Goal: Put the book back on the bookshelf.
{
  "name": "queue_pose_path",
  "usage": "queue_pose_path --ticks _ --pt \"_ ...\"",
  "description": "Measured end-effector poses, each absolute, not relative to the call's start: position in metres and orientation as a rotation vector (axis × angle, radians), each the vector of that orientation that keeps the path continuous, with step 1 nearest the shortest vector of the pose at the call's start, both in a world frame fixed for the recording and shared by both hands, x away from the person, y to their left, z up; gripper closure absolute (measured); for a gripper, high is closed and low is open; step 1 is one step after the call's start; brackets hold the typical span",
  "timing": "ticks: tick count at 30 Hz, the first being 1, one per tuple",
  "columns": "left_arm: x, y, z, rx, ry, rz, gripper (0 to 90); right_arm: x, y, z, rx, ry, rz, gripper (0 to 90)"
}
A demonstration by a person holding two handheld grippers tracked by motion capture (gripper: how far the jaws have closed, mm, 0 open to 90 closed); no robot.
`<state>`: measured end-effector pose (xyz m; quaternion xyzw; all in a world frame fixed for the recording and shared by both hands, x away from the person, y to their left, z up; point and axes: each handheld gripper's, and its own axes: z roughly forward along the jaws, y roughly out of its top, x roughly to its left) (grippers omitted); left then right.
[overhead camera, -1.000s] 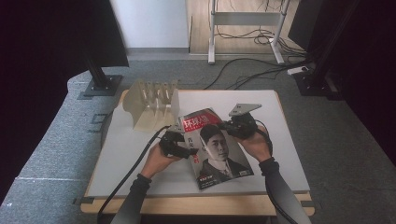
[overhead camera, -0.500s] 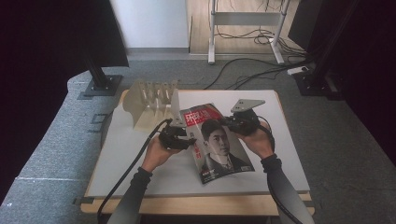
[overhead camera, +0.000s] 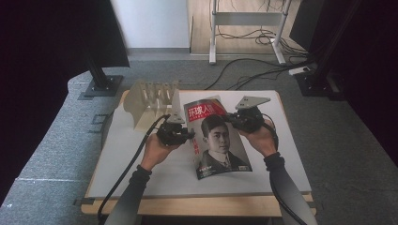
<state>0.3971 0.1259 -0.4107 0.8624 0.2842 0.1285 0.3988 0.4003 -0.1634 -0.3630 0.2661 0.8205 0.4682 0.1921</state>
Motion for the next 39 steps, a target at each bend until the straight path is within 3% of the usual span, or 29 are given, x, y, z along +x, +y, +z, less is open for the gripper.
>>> queue_pose_path --ticks 7,15,23,34,39 --pt "0.383 0.136 -0.391 2.127 0.634 0.472 81.2 0.404 -0.174 -0.362 0.775 2.239 1.321 83.8" --pt "0.364 0.133 -0.385 2.131 0.526 0.457 77.6 0.392 -0.192 -0.368 0.778 2.229 1.380 84.4" --pt "0.375 0.120 -0.370 2.070 0.521 0.446 70.2 0.376 -0.205 -0.370 0.744 2.228 1.422 84.2" --pt "0.385 0.104 -0.353 2.081 0.531 0.456 71.2 0.375 -0.207 -0.370 0.735 2.237 1.424 82.7" --pt "0.388 0.098 -0.351 2.155 0.552 0.437 79.5 0.376 -0.207 -0.371 0.739 2.246 1.410 81.4"
